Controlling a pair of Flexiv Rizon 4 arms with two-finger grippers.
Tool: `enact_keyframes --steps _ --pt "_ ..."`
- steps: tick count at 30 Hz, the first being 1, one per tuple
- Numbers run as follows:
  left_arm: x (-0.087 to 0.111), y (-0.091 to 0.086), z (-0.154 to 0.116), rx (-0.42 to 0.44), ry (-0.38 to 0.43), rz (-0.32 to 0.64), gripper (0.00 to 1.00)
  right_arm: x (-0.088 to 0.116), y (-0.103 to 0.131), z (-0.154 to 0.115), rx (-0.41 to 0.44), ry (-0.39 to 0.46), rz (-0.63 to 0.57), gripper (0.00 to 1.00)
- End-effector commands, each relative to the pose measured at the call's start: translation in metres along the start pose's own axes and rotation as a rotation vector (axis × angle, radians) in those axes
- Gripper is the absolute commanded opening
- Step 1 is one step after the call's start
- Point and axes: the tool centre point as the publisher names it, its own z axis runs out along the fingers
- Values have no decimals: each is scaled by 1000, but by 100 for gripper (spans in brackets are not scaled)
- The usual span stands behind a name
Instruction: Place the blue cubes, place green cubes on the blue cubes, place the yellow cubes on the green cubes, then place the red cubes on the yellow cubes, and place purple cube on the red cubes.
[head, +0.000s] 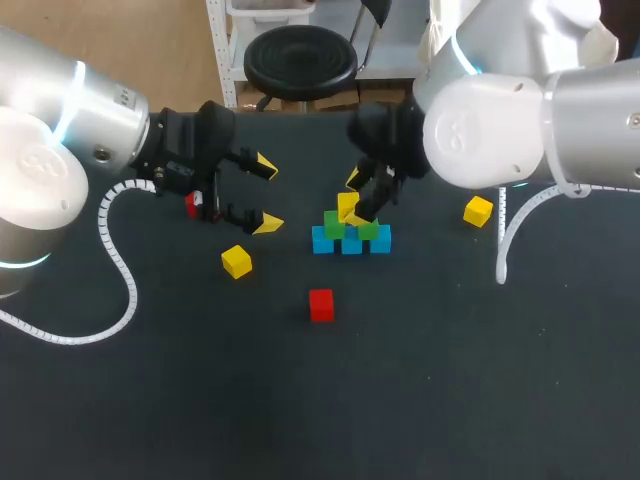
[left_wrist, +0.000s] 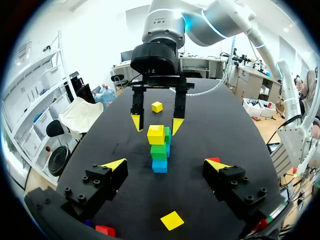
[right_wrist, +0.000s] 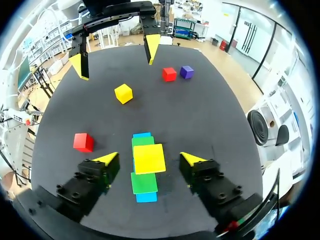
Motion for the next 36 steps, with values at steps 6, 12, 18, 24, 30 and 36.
enact_keyframes --steps 6,12,18,24,30,36 --pt "2 -1 0 -2 -7 3 100 3 2 -17 7 4 -29 100" --pt "2 -1 0 -2 -7 3 100 11 8 -39 21 -23 -69 100" --pt "2 -1 0 -2 -7 3 100 24 16 -60 28 -11 -61 100" --pt "2 -1 0 -2 -7 3 100 24 16 -60 28 -11 -61 100" --pt "2 -1 0 -2 -7 3 100 24 16 -60 28 -11 -61 100" --pt "2 -1 0 -2 -7 3 100 24 16 -60 28 -11 -61 100"
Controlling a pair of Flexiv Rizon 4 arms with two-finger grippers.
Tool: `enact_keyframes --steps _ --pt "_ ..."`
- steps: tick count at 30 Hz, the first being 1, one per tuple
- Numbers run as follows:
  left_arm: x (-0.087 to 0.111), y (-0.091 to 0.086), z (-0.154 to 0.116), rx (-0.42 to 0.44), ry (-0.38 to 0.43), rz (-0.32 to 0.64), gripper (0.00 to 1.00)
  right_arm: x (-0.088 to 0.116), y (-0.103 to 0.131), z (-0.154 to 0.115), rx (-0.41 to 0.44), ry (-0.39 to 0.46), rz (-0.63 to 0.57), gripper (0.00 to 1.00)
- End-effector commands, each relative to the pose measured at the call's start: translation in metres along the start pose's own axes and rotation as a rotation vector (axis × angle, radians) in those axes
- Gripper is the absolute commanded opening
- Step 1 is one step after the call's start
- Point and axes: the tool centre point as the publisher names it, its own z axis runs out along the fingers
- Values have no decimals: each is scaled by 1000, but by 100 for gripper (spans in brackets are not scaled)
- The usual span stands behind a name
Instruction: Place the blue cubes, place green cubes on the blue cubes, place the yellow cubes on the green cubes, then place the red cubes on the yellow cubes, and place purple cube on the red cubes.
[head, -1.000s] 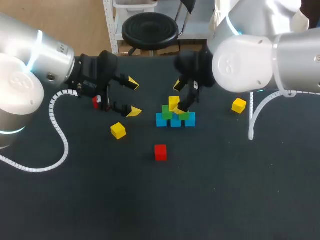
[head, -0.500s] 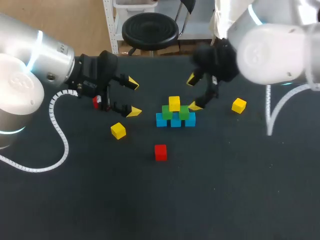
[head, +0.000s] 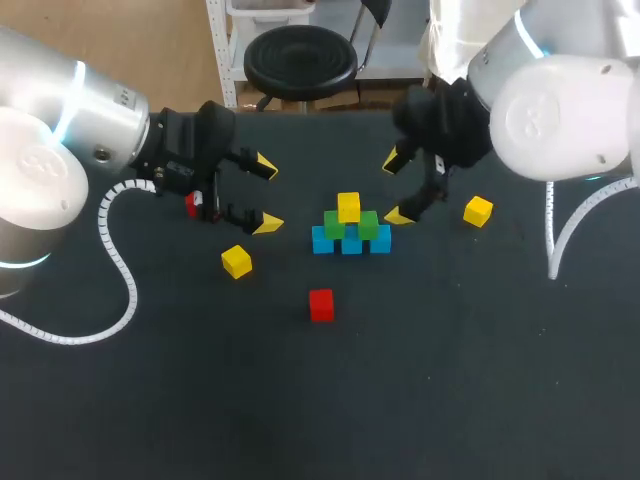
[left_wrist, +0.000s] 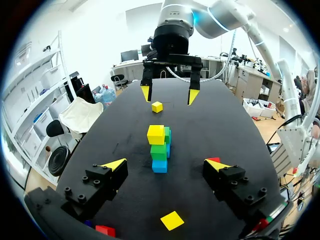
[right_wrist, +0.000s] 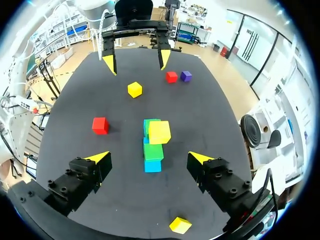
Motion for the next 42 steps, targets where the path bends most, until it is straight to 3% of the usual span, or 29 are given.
enact_keyframes --steps 1,9,15,18,22,25,41,42 --pt "2 -1 0 -2 -7 3 100 0 0 0 -1 -2 0 100" --pt "2 -1 0 -2 -7 3 100 53 18 -29 97 -49 99 100" --pt "2 -1 0 -2 -7 3 100 92 34 -55 217 -17 216 100" --pt "2 -1 0 -2 -7 3 100 106 39 -59 266 -4 269 100" --pt "2 -1 0 -2 -7 3 100 127 40 -56 270 -21 320 100" --pt "2 -1 0 -2 -7 3 100 130 36 -56 208 -53 312 100" --pt "2 -1 0 -2 -7 3 100 134 34 -55 218 -29 307 100" --pt "2 -1 0 -2 -7 3 100 139 30 -55 221 -61 311 100"
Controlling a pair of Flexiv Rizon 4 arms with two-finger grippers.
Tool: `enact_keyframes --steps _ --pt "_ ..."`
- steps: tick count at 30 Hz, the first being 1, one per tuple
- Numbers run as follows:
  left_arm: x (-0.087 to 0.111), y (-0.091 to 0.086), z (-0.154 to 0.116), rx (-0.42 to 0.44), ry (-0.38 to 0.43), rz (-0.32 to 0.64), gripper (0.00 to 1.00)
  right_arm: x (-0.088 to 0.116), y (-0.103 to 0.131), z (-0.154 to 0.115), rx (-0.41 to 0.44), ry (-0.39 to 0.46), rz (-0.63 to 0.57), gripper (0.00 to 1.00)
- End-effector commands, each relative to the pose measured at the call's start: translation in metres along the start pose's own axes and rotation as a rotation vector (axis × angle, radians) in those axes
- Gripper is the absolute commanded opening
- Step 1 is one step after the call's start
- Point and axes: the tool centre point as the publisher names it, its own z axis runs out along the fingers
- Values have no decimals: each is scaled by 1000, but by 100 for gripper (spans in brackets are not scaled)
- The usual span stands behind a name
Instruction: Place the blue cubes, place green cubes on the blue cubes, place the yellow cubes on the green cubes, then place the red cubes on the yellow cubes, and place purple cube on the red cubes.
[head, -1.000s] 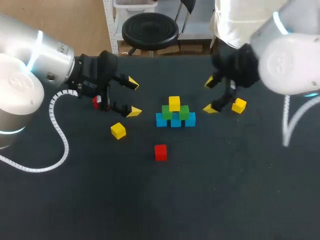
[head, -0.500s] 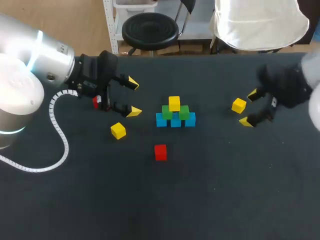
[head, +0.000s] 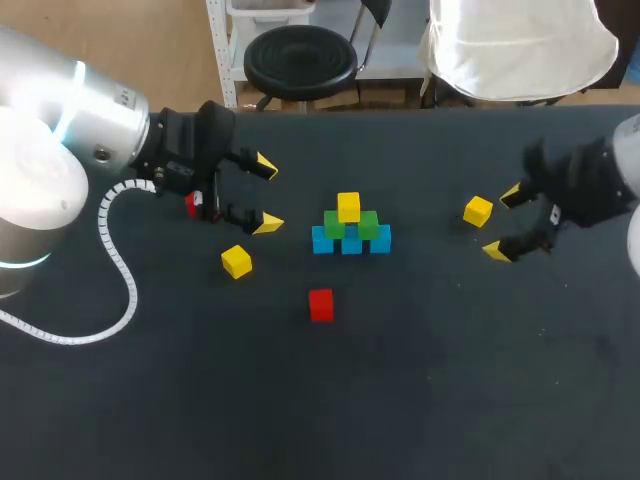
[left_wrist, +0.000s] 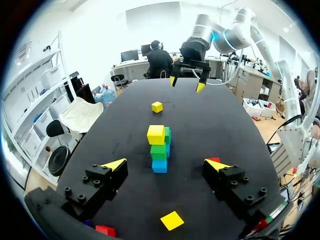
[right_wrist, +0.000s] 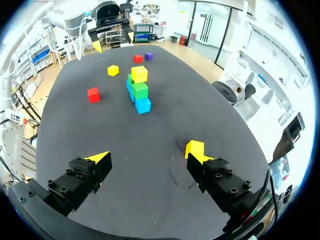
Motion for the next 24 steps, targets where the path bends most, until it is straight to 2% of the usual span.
enact_keyframes --steps 1,2,7,11,17,20,24 --pt "2 -1 0 -2 -7 3 100 8 -14 2 28 -20 2 100" --pt "2 -1 0 -2 -7 3 100 9 -19 2 39 -8 1 100" --pt "2 -1 0 -2 -7 3 100 9 -39 5 65 -48 22 100" --pt "2 -1 0 -2 -7 3 100 6 -43 15 49 -61 31 100" --pt "2 -1 0 -2 -7 3 100 17 -48 30 52 -112 70 100" --pt "2 -1 0 -2 -7 3 100 24 -56 31 62 -141 64 100" --pt "2 -1 0 -2 -7 3 100 23 -63 31 68 -157 36 100"
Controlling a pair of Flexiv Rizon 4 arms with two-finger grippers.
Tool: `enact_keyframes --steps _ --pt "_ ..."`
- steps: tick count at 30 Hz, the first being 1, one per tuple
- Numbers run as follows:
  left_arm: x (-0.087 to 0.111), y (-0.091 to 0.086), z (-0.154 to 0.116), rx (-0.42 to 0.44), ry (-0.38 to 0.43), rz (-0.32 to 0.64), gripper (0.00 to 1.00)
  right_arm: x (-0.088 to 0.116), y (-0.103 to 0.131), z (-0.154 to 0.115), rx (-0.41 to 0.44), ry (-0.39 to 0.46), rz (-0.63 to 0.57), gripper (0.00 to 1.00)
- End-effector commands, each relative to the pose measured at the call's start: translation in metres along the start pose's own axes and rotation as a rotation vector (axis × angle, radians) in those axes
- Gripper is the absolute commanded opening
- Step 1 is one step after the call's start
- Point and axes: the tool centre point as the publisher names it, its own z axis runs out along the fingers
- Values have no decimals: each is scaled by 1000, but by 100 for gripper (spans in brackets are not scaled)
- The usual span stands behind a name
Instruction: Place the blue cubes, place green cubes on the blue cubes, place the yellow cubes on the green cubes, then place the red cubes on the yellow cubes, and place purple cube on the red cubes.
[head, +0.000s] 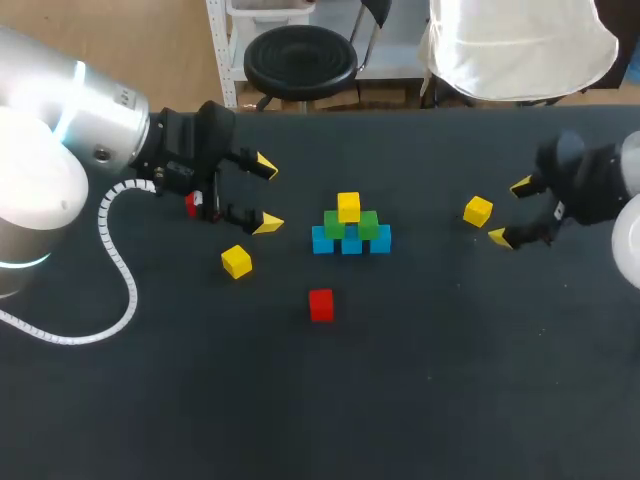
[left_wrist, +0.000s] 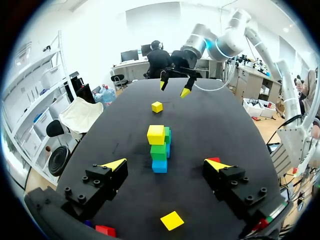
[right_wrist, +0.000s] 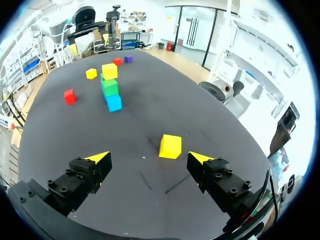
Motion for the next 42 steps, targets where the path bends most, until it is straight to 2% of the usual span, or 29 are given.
enact_keyframes --steps 1,12,28,34,42 --pt "2 -1 0 -2 -7 3 100 2 -10 6 -29 -74 -11 100" --pt "2 -1 0 -2 -7 3 100 1 -19 20 -51 -95 -22 100" --pt "2 -1 0 -2 -7 3 100 -2 -17 41 -53 -50 21 100" --pt "2 -1 0 -2 -7 3 100 -1 -24 49 -72 -43 40 100" --pt "2 -1 0 -2 -7 3 100 4 -31 54 -90 -36 54 88"
